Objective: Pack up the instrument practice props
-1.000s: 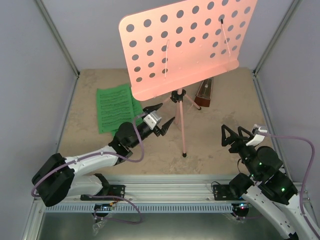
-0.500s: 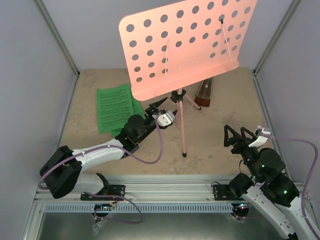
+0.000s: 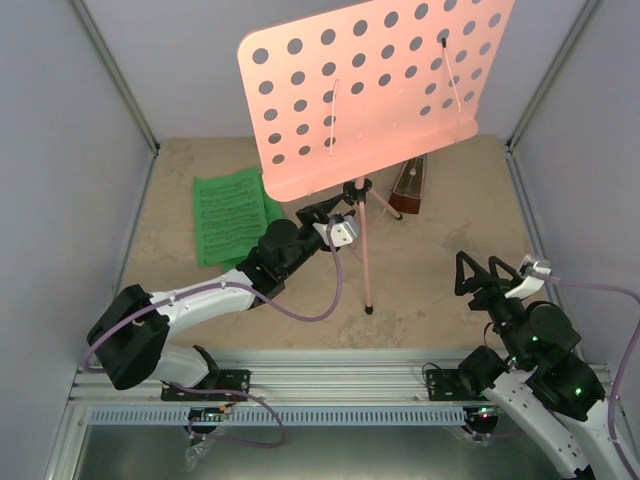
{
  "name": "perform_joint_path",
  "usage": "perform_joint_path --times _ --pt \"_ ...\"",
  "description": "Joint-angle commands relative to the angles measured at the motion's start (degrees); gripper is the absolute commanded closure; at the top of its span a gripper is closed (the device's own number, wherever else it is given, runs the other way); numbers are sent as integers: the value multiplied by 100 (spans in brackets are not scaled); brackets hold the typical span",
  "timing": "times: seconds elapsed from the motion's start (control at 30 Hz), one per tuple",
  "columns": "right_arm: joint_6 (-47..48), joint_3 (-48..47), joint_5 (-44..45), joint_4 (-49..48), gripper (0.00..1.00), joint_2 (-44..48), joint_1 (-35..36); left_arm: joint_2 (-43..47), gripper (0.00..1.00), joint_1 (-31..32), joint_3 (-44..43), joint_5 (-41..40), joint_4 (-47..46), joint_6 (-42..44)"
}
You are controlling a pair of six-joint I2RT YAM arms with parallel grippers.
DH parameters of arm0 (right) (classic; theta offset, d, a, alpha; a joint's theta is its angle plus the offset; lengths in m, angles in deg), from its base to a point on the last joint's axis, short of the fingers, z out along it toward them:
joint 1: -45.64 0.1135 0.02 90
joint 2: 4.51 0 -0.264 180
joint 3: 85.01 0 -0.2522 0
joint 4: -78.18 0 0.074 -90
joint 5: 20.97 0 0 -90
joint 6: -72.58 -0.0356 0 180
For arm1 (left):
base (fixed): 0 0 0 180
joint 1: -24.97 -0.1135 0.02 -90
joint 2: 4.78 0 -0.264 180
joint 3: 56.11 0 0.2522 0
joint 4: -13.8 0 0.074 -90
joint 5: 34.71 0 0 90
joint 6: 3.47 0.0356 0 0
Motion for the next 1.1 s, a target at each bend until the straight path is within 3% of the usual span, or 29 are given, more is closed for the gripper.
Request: perform_joint_path --times 0.0,0.13,0.23,0.4,0.57,0.7,1.07 --pt "-37 -82 104 21 2 40 -20 -97 58 31 -271 -152 151 37" --pt "-41 -91 83 6 2 22 -20 -138 63 31 -285 -248 54 -22" --pt "-54 -91 76 9 2 23 -20 -189 73 29 -281 -338 -26 -41" --pt "-63 -93 78 11 2 27 -16 -129 78 30 -178 -332 -204 -166" --pt "-84 -73 59 -7 2 14 -20 -90 91 22 -124 -237 -310 -528" --pt "-90 -71 43 -2 2 18 -20 -53 100 -48 -115 -44 -399 -1281" --pt "-119 -36 4 -13 2 25 -20 -112 100 -127 130 299 -883 -4244"
